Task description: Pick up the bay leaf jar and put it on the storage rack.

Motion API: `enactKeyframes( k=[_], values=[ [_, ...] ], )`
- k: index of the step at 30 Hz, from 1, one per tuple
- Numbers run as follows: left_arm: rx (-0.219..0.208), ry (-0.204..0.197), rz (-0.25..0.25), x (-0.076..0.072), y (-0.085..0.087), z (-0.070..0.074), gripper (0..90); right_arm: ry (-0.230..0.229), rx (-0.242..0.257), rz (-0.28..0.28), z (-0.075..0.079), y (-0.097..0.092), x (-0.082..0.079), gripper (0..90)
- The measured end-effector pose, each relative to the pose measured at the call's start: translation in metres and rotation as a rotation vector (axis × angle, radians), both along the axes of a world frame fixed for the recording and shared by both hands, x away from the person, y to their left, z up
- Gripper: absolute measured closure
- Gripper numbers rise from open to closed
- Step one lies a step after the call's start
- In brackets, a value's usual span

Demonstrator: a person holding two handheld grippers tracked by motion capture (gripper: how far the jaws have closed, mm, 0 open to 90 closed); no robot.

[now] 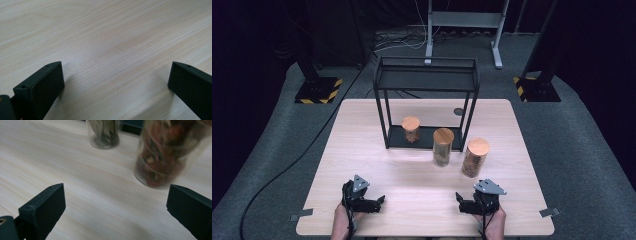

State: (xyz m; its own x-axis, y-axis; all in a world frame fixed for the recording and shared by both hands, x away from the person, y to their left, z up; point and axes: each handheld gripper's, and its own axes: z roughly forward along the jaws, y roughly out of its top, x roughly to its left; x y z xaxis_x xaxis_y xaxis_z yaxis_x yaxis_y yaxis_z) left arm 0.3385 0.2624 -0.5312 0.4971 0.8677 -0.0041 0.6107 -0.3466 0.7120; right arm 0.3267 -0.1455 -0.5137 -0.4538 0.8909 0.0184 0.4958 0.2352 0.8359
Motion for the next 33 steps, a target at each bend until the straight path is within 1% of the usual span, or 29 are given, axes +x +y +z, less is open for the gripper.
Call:
enactKeyframes(
  k=[7,13,16,20,24,26,31,33],
  values=[
    [0.003,0.001,-0.003,0.0,0.0,0.0,0.0,-0.038,0.015,0.02,0.018,0.019,0.015,1.7],
    [0.003,0.001,-0.003,0.0,0.0,0.0,0.0,-0.052,0.017,0.044,0.024,0.039,0.031,1.8],
    [0.003,0.001,-0.003,0.0,0.0,0.0,0.0,-0.061,0.008,0.041,0.026,0.049,0.038,1.9],
    [0.003,0.001,-0.004,0.0,0.0,0.0,0.0,-0.082,0.01,0.021,0.03,0.06,0.047,2.1],
    [0.004,0.001,-0.004,0.0,0.0,0.0,0.0,-0.093,0.015,-0.005,0.033,0.069,0.056,2.0],
    [0.004,0.001,-0.004,0.0,0.0,0.0,0.0,-0.098,0.009,-0.018,0.033,0.073,0.059,2.0],
    [0.005,0.002,-0.007,0.0,0.0,0.0,0.0,-0.103,0.001,-0.029,0.033,0.082,0.065,1.8],
    [0.005,0.002,-0.007,0.0,0.0,0.0,0.0,-0.112,-0.004,-0.04,0.034,0.085,0.067,1.8]
  ],
)
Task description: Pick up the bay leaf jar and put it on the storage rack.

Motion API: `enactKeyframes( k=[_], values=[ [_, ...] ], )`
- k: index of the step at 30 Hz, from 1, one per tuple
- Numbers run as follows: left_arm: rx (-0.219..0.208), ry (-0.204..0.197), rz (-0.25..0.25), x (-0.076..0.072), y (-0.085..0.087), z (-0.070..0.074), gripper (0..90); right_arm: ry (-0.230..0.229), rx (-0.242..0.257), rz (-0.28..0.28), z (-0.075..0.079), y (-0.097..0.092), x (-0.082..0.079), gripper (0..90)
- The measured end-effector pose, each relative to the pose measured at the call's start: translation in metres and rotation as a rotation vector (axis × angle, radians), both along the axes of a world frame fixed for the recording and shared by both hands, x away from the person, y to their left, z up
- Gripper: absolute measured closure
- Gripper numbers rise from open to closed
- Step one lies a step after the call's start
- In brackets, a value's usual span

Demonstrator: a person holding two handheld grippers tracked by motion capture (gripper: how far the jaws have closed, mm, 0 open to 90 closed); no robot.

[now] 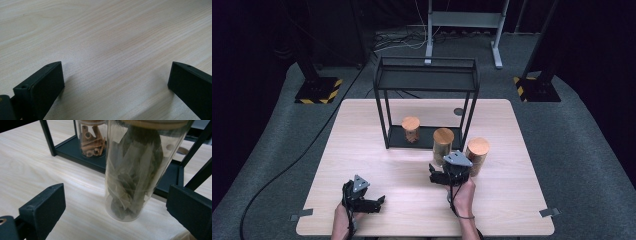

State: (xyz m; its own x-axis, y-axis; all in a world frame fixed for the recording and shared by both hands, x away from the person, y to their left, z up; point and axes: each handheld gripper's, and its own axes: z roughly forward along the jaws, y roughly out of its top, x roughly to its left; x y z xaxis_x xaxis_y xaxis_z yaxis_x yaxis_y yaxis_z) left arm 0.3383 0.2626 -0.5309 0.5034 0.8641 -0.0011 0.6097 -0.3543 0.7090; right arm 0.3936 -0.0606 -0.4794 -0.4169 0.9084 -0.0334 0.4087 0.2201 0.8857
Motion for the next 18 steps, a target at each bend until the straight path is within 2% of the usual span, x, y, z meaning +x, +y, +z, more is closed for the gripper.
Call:
enactKeyframes(
  k=[4,6,9,18],
  values=[
    [-0.002,-0.001,-0.002,0.0,0.0,0.0,0.0,-0.017,-0.02,-0.038,0.001,0.006,0.004,1.8],
    [-0.003,-0.001,-0.006,0.0,0.0,0.0,0.0,-0.034,-0.056,-0.052,0.002,0.011,0.005,1.6],
    [-0.003,-0.001,-0.006,0.0,0.0,0.0,0.0,-0.041,-0.079,-0.065,0.001,0.016,0.01,1.6],
    [-0.003,-0.002,-0.006,0.0,0.0,0.0,0.0,-0.047,-0.087,-0.114,0.003,0.023,0.023,0.5]
  ],
)
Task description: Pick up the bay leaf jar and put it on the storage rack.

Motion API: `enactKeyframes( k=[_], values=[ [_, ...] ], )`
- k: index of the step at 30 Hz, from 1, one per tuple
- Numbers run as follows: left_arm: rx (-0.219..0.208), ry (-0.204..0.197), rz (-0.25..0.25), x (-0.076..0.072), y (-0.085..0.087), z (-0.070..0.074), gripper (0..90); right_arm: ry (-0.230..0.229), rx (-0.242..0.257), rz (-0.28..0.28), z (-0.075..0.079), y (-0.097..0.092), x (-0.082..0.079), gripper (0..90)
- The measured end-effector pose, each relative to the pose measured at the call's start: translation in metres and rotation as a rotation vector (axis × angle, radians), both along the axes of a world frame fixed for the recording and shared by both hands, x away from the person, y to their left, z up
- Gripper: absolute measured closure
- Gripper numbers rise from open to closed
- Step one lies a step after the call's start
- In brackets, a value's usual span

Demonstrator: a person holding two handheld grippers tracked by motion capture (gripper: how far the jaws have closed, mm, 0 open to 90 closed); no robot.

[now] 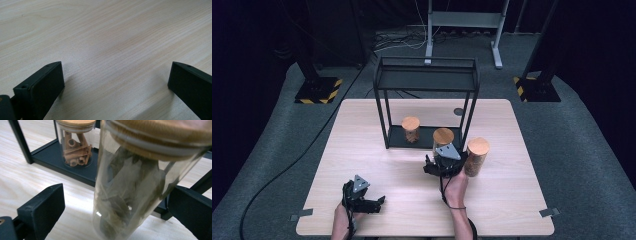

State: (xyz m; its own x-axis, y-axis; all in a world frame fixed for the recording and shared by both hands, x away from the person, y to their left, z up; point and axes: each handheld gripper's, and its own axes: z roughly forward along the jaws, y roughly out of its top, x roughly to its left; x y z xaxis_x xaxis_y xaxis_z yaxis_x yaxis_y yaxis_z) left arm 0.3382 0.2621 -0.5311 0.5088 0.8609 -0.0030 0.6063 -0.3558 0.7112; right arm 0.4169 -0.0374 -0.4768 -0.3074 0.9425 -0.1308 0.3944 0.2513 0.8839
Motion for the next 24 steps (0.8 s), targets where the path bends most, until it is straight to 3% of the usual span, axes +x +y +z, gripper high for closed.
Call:
enactKeyframes(
  k=[7,14,21,24],
  values=[
    [0.0,0.0,0.0,0.0,0.0,0.0,0.0,0.002,-0.007,-0.032,0.0,0.006,0.011,0.2],
    [0.0,0.0,0.0,0.0,0.0,0.0,0.0,0.017,-0.05,-0.058,-0.003,0.012,0.024,0.6],
    [0.0,0.0,-0.001,0.0,0.0,0.0,0.0,0.022,-0.046,-0.066,-0.005,0.012,0.031,0.9],
    [0.0,0.0,-0.002,0.0,0.0,0.0,0.0,0.014,-0.038,-0.071,-0.005,0.011,0.032,6.2]
  ],
)
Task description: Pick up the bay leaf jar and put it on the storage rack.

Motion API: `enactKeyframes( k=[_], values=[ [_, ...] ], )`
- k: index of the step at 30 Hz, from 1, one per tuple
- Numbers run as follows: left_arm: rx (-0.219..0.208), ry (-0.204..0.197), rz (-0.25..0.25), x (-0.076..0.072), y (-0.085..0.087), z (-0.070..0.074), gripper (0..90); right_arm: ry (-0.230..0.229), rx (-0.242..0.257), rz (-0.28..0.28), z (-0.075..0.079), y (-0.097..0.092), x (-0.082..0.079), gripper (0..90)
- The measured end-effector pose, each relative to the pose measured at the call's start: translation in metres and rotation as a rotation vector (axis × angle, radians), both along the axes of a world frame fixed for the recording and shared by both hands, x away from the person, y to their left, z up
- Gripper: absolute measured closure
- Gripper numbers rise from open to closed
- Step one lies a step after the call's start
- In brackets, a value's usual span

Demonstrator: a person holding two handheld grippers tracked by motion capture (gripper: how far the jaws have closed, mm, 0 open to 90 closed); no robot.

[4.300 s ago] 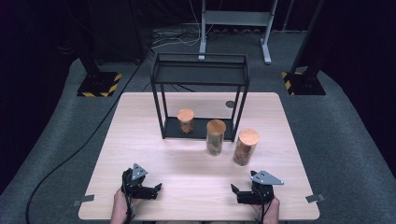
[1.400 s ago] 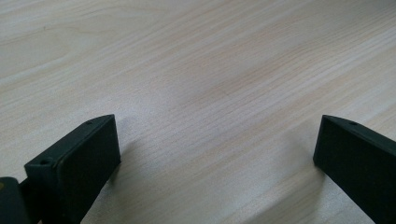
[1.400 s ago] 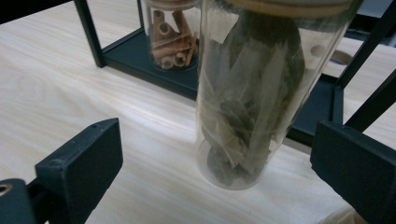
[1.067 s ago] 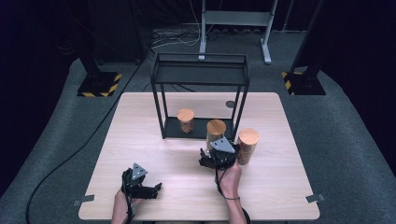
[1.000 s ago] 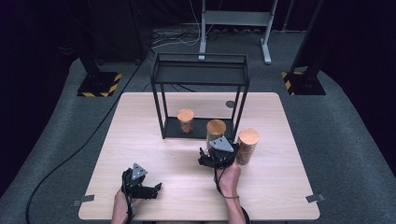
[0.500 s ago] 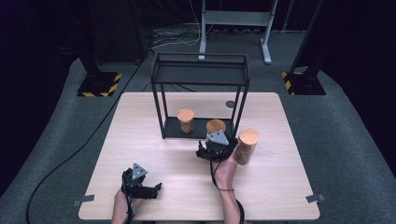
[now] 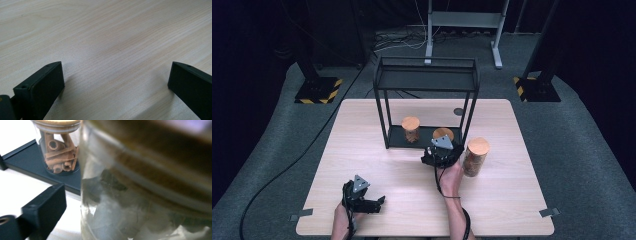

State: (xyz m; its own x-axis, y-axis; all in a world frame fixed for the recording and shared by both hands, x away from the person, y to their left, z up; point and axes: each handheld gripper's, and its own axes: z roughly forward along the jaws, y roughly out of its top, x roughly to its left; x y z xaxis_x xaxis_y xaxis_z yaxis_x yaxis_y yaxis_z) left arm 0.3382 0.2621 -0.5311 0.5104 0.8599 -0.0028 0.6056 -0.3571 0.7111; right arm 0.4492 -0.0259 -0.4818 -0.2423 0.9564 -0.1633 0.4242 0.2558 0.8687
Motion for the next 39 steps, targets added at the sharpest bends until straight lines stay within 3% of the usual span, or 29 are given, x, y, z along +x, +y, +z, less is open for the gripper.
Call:
enactKeyframes(
  k=[12,20,39],
  values=[
    [0.0,0.0,-0.001,0.0,0.0,0.0,0.0,-0.033,0.052,-0.023,0.0,-0.007,-0.002,22.1],
    [0.0,0.0,-0.002,0.0,0.0,0.0,0.0,-0.032,0.086,-0.009,0.0,-0.009,-0.003,23.5],
    [-0.001,-0.001,-0.002,0.0,0.0,0.0,0.0,-0.048,0.098,0.041,0.011,-0.011,-0.007,24.0]
  ],
)
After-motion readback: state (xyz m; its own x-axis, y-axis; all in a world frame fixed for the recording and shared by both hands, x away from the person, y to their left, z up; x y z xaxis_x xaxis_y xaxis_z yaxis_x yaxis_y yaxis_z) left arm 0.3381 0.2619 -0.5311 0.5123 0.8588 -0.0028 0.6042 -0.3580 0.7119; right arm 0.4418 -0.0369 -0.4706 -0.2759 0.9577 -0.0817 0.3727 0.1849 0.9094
